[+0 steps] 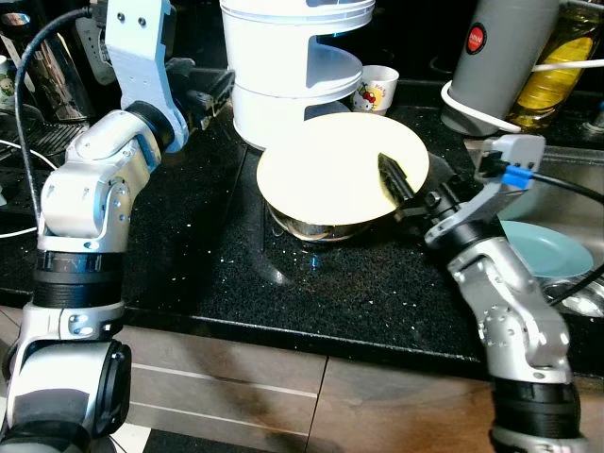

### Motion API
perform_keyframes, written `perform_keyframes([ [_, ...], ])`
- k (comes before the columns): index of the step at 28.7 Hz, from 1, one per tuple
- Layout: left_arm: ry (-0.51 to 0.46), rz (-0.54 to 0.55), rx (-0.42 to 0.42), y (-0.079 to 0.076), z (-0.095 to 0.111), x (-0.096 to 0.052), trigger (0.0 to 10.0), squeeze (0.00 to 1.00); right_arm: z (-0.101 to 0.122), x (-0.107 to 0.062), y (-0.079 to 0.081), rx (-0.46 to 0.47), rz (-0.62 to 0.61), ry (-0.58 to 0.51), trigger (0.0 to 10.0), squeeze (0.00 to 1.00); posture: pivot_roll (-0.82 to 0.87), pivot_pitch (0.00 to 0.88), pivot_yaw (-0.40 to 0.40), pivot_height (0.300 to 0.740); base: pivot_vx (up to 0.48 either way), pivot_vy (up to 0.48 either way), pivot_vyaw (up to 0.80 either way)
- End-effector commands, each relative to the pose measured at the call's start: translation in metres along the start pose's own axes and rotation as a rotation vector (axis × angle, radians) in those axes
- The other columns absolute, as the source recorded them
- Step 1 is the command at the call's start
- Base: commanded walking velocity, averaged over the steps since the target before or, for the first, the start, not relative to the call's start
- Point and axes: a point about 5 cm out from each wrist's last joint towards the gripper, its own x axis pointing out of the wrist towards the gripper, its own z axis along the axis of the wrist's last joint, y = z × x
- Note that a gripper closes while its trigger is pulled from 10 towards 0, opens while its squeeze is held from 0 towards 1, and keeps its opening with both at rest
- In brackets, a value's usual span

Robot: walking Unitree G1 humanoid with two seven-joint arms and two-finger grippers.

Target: Kitchen organization

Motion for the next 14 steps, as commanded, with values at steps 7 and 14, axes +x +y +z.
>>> perform_keyframes([
  [7,0.029,0.027,-0.073,0.005,-0.002,-0.012,10.0,0.00,0.025,-0.003,-0.034,-0.061,-0.153,-0.082,10.0,0.00,0.04,0.222,0.011,0.740,0.000,0.000,0.00],
  [14,0.059,0.035,-0.065,0.001,-0.007,-0.024,10.0,0.00,0.012,0.001,-0.001,0.087,-0.050,-0.041,10.0,0.00,0.04,0.229,0.006,0.740,0.000,0.000,0.00],
])
